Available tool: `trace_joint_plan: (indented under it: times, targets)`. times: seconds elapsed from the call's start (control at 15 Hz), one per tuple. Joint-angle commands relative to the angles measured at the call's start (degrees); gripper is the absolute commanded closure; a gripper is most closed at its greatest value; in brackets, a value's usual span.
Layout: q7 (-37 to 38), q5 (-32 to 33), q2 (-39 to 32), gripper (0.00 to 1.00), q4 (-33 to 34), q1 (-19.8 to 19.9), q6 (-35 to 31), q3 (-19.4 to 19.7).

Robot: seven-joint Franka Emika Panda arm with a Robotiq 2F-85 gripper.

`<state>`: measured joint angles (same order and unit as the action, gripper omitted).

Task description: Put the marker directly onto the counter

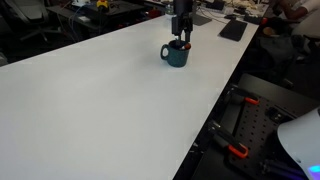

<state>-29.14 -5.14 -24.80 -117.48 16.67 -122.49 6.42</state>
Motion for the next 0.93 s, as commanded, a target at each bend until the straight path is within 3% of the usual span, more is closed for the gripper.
trace_joint_plan:
  times: [0.0, 0.07, 0.87]
  targets:
    - [-0.7, -1.0, -1.1, 0.29, 1.8, 1.1, 1.8, -0.9]
    - [-0.7, -1.0, -1.2, 0.18, 2.0, 1.2, 1.8, -1.0]
    - [-0.9, -1.2, -2.7, 0.29, 3.0, 1.4, 2.2, -1.6]
